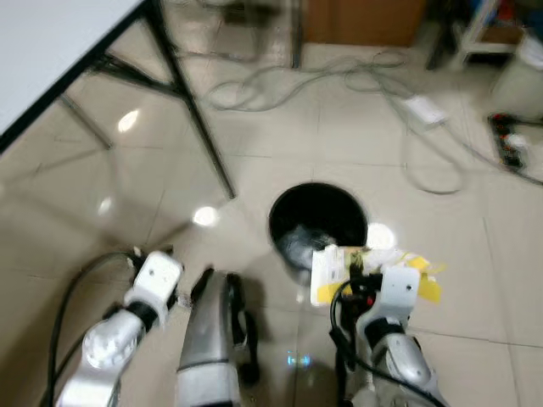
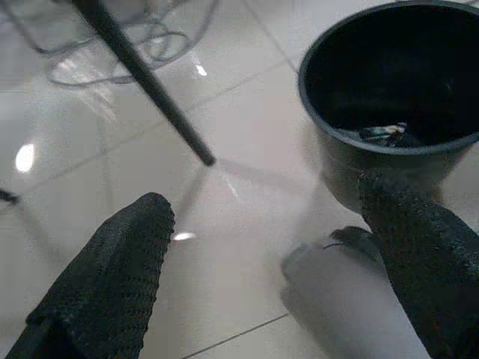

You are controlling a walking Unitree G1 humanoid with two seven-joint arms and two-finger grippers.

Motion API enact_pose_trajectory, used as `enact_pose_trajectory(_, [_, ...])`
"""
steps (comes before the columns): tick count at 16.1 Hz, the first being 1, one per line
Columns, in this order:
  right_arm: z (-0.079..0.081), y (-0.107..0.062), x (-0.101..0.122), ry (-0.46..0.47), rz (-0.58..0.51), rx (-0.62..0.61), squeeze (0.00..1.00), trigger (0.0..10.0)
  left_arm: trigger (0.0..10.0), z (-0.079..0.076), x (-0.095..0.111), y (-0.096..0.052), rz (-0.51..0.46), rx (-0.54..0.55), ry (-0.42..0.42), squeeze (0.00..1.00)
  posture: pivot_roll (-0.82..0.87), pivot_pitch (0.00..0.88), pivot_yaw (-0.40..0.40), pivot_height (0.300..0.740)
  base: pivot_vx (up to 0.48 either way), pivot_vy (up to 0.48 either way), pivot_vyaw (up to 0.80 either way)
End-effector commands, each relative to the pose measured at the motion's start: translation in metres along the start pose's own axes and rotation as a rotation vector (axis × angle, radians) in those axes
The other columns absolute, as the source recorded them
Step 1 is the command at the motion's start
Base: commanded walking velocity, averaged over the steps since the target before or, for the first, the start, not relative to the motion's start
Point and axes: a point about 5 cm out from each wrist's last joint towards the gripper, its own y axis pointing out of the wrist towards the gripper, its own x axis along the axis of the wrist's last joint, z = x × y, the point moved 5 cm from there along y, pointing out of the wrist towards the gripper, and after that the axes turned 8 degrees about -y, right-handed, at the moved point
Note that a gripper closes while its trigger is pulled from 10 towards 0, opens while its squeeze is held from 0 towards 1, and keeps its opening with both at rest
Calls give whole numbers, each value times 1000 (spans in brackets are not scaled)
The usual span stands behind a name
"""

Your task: Picking trash to rubbish bin

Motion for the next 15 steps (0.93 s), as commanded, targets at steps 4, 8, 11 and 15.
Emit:
enact_pose_trajectory(4, [5, -5, -9, 43, 21, -20, 0, 0, 10000, -1, -10, -5, 45, -28, 11, 0, -1, 378, 138, 560, 0, 0, 0])
enact_pose_trajectory(8, [3, -6, -10, 47, 23, -35, 0, 0, 10000, -3, -5, -5, 34, -43, 16, 0, 3, 379, 146, 560, 0, 0, 0])
enact_pose_trajectory(11, [1, -6, -11, 49, 21, -47, 0, 0, 10000, -9, 1, -3, 19, -69, 21, 0, 2, 383, 154, 560, 0, 0, 0])
enact_pose_trajectory(15, [-11, -5, -8, 50, 8, -95, 0, 0, 10000, -11, 9, -4, 6, -85, 23, 0, 15, 402, 175, 560, 0, 0, 0])
